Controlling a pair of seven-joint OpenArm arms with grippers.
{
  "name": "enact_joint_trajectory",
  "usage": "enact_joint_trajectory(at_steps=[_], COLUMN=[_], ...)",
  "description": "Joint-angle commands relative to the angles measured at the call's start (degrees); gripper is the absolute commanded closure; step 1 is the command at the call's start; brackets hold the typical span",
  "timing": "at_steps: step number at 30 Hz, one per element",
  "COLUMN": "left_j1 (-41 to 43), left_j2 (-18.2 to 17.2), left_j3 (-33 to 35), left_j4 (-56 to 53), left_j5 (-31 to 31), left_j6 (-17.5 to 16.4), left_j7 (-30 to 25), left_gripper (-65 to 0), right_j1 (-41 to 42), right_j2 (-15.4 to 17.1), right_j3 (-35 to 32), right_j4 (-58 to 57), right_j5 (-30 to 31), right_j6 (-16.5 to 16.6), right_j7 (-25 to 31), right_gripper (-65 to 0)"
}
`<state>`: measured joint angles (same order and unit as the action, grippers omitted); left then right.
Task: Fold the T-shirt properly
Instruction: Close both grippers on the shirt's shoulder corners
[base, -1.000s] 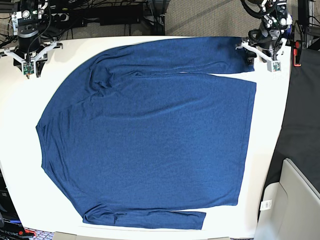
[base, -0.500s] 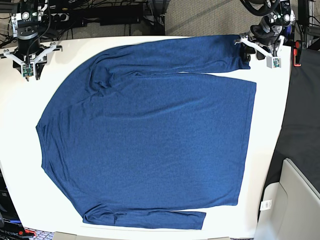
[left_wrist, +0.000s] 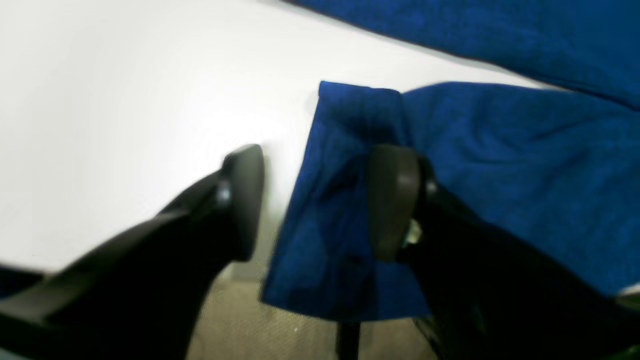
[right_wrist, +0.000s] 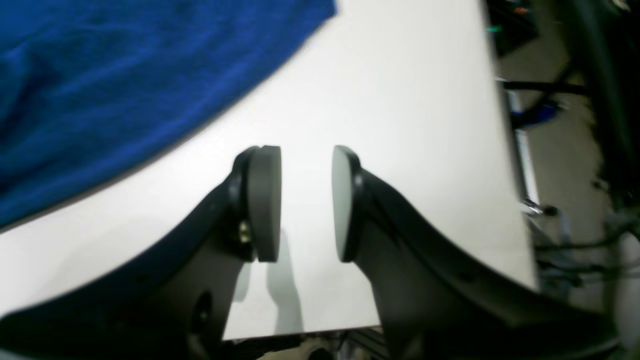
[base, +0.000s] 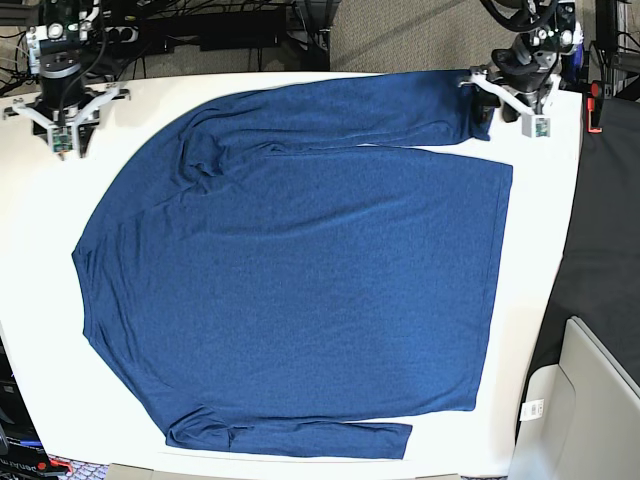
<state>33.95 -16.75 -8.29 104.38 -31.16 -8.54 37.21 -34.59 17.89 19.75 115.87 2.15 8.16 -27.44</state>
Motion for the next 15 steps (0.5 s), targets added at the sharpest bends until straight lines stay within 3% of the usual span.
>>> enact_joint_trajectory(at_steps=[1,9,11,15], left_j1=[0.99,0.81,0.73,0.90], left_j2=[-0.61,-2.46,-2.46,-2.10], left_j3=[2.45,3.59,2.01,-1.07], left_j4=[-1.13,-1.13,-0.16,3.27], left_j5=[-0.80,-0.71,-0.71,-0.71], left_j6=[-0.65,-0.65,-0.65,-0.65], left_j7=[5.12,5.12,5.12,5.12], left_gripper=[-25.7,0.0,-0.1,-0.1], right_j1=[-0.09,0.00,0.00,2.11], right_j2=[0.62,0.62,0.35,-3.69], right_j3=[-0.01,-3.09,-3.79,-3.97], right_j4=[1.00,1.00,1.00,1.09], right_j5=[-0.09,-0.09,-0.09,0.00], right_j6=[-0.73,-0.73,-0.73,-0.21], right_j7=[1.20,1.20,0.94,-4.08], right_gripper=[-17.9,-17.9,-17.9,-18.0])
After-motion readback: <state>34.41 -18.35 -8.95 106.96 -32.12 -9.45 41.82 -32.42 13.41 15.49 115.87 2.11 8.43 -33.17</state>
